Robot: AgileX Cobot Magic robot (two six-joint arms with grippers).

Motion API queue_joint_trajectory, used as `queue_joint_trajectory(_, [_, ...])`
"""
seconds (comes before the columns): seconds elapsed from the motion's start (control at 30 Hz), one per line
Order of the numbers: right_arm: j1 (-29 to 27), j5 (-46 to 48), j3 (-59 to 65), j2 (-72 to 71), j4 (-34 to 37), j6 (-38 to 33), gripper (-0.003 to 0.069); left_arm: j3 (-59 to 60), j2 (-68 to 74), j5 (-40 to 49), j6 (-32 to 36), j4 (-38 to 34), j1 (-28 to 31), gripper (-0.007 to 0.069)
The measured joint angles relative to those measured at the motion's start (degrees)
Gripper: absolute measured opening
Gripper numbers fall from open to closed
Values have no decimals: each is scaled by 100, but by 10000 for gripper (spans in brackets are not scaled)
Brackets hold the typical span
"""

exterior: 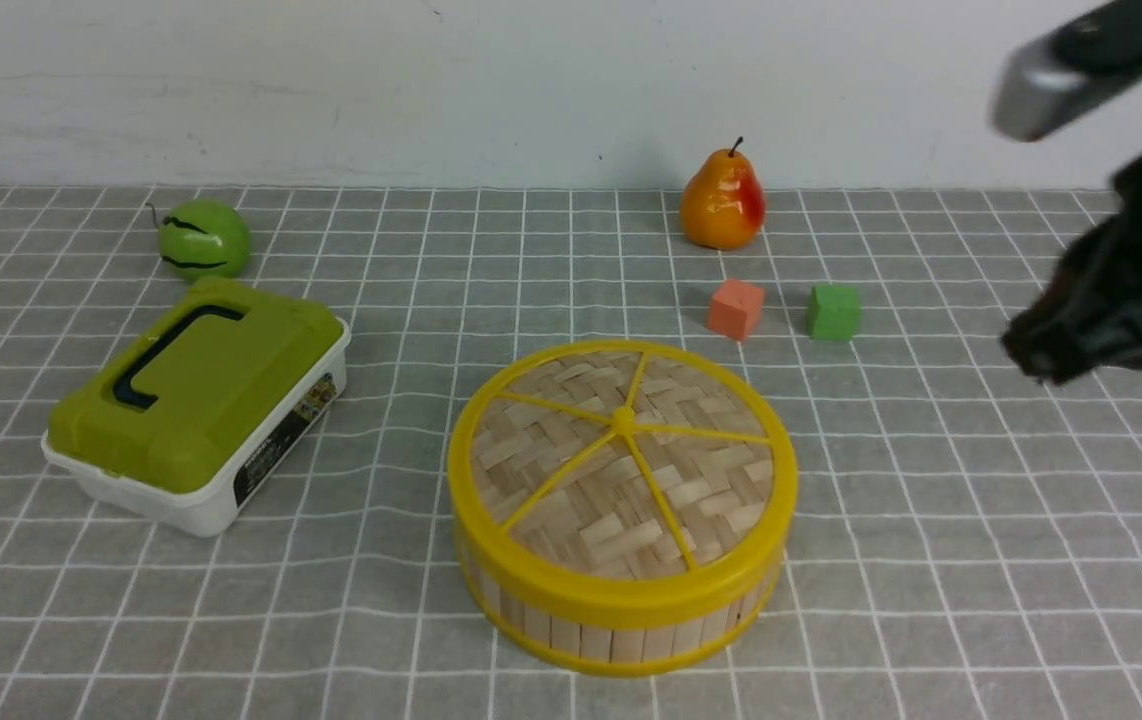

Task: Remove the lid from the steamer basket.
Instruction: Use the right arm to lift the lid of the steamer

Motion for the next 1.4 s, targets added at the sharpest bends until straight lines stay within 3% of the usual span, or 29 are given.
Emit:
queue_joint_trajectory(0.2, [832, -44, -1027, 1471, -480, 687, 40, 0, 0, 0, 0, 0, 0, 239])
queue_joint_trajectory(0.37, [1262, -38, -1967, 2631, -459, 754, 174, 0, 0, 0, 0, 0, 0, 239])
queue_joint_trajectory(0.5, [1448, -44, -2750, 3401, -447, 796, 350, 0, 0, 0, 0, 5, 0, 239])
queue_joint_trajectory(0.67, [1464, -6, -3113, 3918, -454, 848, 423, 0, 0, 0, 0, 5, 0, 239])
queue_joint_trajectory(0.93, [1464, 130, -3139, 4260, -607, 898, 363, 0, 0, 0, 0, 5, 0, 239])
queue_joint_trajectory(1.2, [1464, 193, -3187, 4310, -607, 898, 192, 0, 0, 0, 0, 5, 0, 239])
queue_joint_trajectory(1.27, [1464, 224, -3197, 4310, -639, 898, 108, 0, 0, 0, 0, 5, 0, 239])
queue_joint_trajectory(1.4, [1464, 231, -3197, 4285, -646, 898, 79, 0, 0, 0, 0, 5, 0, 239])
